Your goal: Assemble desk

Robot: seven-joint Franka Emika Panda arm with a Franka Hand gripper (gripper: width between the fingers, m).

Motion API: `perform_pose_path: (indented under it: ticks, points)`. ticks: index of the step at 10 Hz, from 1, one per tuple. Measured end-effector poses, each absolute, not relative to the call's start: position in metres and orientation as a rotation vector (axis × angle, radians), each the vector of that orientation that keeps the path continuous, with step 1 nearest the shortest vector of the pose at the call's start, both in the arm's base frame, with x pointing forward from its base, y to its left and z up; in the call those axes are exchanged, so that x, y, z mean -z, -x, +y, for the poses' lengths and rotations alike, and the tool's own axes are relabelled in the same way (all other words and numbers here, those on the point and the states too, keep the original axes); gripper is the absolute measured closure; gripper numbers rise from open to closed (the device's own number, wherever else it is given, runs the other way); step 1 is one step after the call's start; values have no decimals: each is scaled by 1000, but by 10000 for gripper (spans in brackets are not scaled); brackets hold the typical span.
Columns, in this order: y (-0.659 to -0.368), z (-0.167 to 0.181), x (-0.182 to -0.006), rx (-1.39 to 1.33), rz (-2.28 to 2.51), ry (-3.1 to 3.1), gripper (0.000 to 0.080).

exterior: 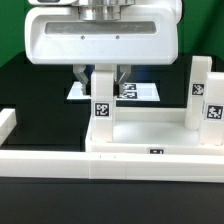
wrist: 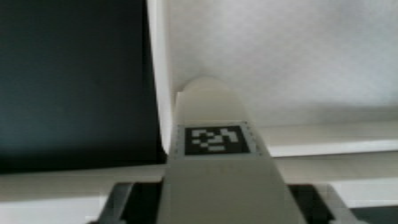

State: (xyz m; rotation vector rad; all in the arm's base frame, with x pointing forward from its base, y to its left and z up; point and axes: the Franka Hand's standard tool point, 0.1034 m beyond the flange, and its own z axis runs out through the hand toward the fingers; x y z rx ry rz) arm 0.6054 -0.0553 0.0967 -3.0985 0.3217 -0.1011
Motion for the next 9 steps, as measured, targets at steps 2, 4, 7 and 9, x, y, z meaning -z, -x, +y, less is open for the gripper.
perform_pose_path:
  ticks: [2,4,7,9]
  points:
    - [-607,-64,-97,146,604,3066,506]
    - [-604,-67,-97,118,724,3049,494]
    - [-602,-69,-97,102,803,3030,491]
    - [-602,-68,-97,100,806,3025,231]
